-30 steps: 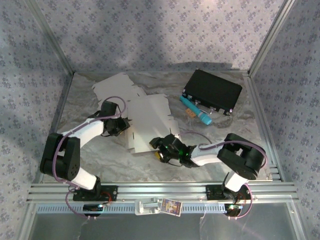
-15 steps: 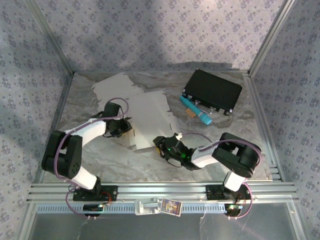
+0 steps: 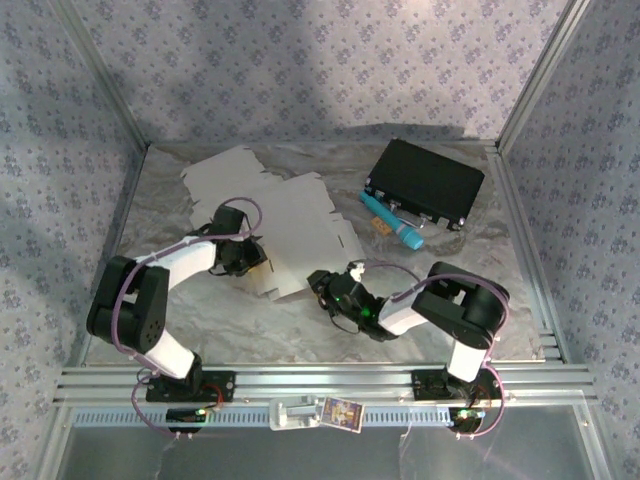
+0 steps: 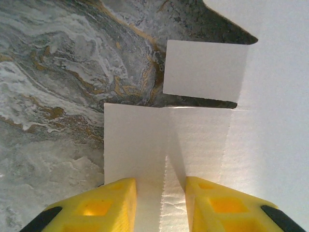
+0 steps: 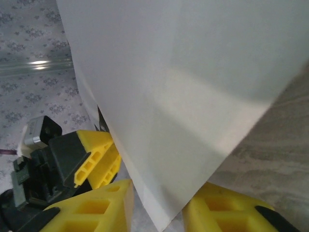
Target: Fold the paper box
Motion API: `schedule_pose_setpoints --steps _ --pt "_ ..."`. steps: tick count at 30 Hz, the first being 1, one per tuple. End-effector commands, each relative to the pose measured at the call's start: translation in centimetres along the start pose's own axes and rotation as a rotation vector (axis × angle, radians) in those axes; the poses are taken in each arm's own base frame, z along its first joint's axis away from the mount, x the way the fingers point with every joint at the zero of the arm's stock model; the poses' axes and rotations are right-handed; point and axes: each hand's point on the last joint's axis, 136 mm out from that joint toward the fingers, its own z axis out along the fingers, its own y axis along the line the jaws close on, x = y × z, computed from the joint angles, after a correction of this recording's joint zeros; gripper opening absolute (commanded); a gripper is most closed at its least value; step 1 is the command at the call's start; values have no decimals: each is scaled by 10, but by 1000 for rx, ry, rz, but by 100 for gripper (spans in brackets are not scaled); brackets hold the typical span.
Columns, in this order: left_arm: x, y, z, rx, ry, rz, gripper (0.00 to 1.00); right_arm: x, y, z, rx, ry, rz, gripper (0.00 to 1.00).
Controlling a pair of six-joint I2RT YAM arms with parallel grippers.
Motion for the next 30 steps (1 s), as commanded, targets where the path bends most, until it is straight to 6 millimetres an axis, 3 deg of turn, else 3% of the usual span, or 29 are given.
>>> schedule_pose_setpoints --steps 1,5,7,12,17,21,24,30 --pt "12 1 5 -17 48 25 32 -5 22 6 -76 -37 0 16" --pt "8 -7 -4 -14 29 37 33 -8 30 2 -67 -52 12 0" --pt "2 -17 -18 -6 -11 52 40 -11 45 -4 -80 -62 8 0" --pt "-17 -54 -84 14 -203 105 60 -30 98 -27 -115 -87 -27 0" --pt "-21 -82 -156 63 -405 182 64 -66 164 -56 -179 -109 -20 0" --pt "-16 -87 -203 87 -548 280 63 -94 211 -82 -215 -131 -19 0" --pt "-7 -93 -226 144 -626 397 63 -110 237 -98 -224 -134 2 0" --pt "42 -130 -246 318 -810 895 66 -122 270 -122 -193 -127 53 0"
